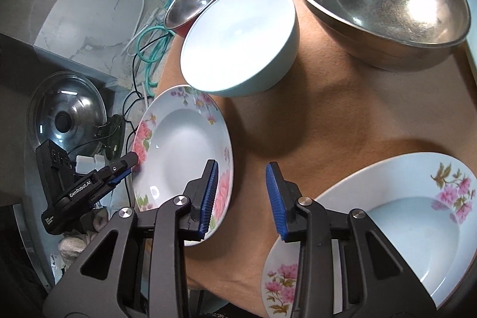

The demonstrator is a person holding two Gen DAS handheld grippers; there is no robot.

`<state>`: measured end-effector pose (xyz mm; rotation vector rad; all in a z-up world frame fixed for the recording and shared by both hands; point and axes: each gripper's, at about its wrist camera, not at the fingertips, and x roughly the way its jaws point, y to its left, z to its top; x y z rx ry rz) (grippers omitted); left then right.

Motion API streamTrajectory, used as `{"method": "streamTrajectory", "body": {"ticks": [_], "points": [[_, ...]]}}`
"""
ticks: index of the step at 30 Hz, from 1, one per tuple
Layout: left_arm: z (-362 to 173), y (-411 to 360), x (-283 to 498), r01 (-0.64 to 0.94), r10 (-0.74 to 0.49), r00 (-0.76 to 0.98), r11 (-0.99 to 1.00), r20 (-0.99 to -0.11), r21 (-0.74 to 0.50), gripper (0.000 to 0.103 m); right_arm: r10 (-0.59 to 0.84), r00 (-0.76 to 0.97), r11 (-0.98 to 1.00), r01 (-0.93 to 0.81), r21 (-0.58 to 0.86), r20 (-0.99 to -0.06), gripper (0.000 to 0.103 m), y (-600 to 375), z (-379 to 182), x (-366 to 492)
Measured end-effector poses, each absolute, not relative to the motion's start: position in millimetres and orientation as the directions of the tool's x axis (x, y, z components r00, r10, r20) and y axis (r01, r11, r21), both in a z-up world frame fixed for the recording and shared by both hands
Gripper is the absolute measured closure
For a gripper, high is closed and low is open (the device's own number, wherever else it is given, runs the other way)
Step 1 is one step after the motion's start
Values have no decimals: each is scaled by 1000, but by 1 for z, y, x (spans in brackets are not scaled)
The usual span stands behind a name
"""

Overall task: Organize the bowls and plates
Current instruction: 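Close the left gripper on the pink-rose plate rim and lift it, then carry the pink-rose plate over the pink-blossom plate and lower it on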

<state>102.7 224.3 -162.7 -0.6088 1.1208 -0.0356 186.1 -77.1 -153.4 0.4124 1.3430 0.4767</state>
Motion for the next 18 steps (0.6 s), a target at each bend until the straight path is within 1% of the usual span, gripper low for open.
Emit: {"method": "streamTrajectory", "body": {"ticks": [3,12,15,18], "points": [[-164,222,106,-259,-327,448,843,-832,-471,81,552,143,834,-94,544,-822,78,-73,-158,189],[-163,213,114,-221,-330,437,862,-837,-456,86,546,120,837,-120,534,-829,92,-57,-166,194],[-163,210,116,-212,-314,435,875,-844,-435,86,551,114,834,-124,538,-827,94,-55,-167,196],[-163,211,116,-214,-319,433,872,-843,-440,86,540,116,840,-136,525,-834,94,-52,-166,196]]}}
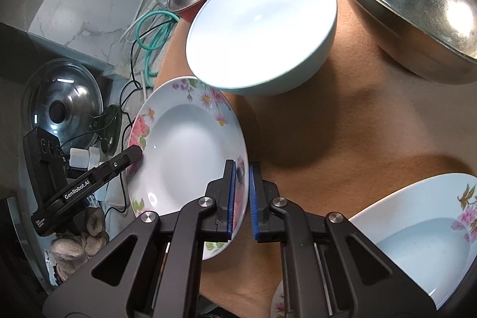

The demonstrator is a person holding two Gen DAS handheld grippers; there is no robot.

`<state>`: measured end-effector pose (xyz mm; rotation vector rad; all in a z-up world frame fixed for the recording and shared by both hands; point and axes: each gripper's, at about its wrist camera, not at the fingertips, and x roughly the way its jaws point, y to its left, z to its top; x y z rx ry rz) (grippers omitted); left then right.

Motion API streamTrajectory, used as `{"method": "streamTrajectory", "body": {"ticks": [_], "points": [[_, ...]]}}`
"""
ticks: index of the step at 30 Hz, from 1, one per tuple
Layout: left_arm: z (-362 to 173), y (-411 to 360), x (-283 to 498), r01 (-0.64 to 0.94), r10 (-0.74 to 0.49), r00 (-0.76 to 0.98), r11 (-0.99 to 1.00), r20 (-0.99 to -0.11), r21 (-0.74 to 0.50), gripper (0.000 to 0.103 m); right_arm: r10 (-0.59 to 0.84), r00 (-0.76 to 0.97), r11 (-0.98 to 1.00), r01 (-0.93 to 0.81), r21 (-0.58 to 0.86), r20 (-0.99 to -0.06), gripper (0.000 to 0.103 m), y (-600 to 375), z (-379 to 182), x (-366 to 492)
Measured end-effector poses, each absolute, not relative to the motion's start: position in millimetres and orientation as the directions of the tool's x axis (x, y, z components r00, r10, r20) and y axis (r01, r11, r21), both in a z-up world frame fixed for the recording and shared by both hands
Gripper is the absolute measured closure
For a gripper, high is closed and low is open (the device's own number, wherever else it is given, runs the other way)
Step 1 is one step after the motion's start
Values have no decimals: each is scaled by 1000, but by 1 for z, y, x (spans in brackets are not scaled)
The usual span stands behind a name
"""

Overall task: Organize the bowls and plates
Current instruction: 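Carry the pink-rose plate over the pink-blossom plate and lower it on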

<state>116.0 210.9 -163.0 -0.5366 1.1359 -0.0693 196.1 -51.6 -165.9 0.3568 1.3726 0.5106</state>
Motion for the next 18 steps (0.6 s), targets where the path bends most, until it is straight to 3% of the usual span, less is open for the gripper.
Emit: {"method": "streamTrajectory", "body": {"ticks": [18], "points": [[-150,202,97,-226,-327,451,858,-830,-461,86,534,104,842,-155,517,-839,94,-56,-157,181]]}}
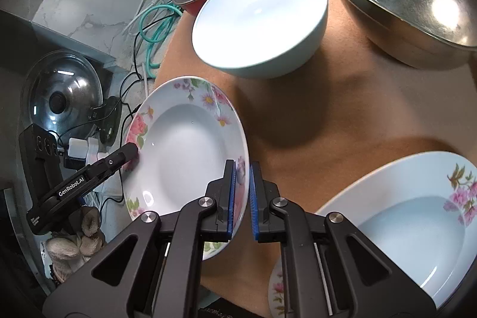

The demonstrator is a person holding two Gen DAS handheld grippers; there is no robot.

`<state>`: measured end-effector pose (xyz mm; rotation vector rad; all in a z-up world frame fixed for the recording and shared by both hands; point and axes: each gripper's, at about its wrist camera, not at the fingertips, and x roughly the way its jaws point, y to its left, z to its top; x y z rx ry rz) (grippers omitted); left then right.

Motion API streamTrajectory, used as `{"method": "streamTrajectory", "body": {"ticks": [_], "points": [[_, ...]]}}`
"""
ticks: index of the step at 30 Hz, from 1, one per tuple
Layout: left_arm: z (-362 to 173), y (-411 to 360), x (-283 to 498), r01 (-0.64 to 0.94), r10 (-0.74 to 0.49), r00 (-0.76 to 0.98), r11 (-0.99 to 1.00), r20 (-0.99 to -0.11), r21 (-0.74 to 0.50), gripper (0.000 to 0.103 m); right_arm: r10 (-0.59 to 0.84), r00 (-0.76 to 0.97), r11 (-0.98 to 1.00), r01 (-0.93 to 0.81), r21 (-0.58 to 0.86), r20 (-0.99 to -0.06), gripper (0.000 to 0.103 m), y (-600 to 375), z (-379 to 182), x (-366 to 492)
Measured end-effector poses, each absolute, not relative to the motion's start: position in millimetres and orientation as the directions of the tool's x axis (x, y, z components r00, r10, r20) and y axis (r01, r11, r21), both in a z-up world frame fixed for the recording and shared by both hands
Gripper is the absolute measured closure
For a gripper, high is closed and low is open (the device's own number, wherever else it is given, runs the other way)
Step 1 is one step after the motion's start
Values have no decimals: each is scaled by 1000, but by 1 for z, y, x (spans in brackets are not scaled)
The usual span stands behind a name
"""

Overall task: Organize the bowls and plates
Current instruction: 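Carry the pink-rose plate over the pink-blossom plate and lower it on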

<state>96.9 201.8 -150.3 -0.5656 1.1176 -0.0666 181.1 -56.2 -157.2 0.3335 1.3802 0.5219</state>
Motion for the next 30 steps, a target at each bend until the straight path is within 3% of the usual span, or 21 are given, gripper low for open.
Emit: {"method": "streamTrajectory", "body": {"ticks": [15,30], "points": [[-118,146,77,-141,-363,492,864,-792,-483,86,549,145,835,-149,530,-823,94,-118,-126,154],[-122,64,71,-60,-417,451,868,-789,-493,86,513,181,858,-101,503,-839,94,-207,-118,127]]}}
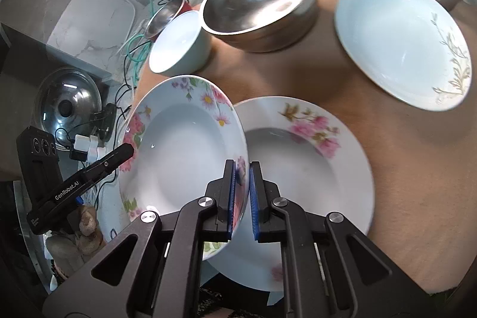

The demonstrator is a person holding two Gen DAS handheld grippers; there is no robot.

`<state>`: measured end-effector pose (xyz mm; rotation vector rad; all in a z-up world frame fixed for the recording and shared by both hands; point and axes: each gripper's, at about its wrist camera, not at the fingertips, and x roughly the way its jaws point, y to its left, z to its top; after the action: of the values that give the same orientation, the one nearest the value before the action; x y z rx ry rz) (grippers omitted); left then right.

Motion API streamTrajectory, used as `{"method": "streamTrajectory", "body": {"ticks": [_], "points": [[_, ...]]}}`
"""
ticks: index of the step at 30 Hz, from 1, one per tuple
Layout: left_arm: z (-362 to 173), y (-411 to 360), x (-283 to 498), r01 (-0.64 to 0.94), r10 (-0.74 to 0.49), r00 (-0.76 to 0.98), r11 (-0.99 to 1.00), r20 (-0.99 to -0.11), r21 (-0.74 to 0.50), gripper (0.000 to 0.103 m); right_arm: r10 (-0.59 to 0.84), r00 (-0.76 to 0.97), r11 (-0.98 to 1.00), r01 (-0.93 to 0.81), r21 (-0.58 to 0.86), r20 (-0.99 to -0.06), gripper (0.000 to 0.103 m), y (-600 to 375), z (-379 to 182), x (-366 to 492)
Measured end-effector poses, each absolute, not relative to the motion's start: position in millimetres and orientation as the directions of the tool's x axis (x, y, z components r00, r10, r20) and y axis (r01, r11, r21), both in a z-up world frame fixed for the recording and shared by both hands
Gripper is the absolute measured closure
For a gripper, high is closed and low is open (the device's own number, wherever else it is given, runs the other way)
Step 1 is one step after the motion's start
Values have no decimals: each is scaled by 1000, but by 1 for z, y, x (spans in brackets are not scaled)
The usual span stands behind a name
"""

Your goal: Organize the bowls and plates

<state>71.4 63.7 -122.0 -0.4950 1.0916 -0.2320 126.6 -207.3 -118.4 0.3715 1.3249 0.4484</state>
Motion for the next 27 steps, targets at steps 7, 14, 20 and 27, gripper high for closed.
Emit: {"method": "streamTrajectory", "body": {"ticks": [7,14,20,27], "points": [[-132,32,68,-37,-430,417,872,-801,-488,86,492,162,870,-78,486,-855,94,-243,-132,117],[-140,13,65,-27,-424,388,882,-818,-470,86,478,145,878,-64,474,-866,93,-265,-144,111],[-142,6,64,-17,-407,379,895,-831,-446,86,474,139,880,-62,471,-869,93,-269,-147,107],[-146,0,64,-1,-387,366,909,-846,-417,86,472,137,882,-60,468,-871,94,-273,-149,106]]}}
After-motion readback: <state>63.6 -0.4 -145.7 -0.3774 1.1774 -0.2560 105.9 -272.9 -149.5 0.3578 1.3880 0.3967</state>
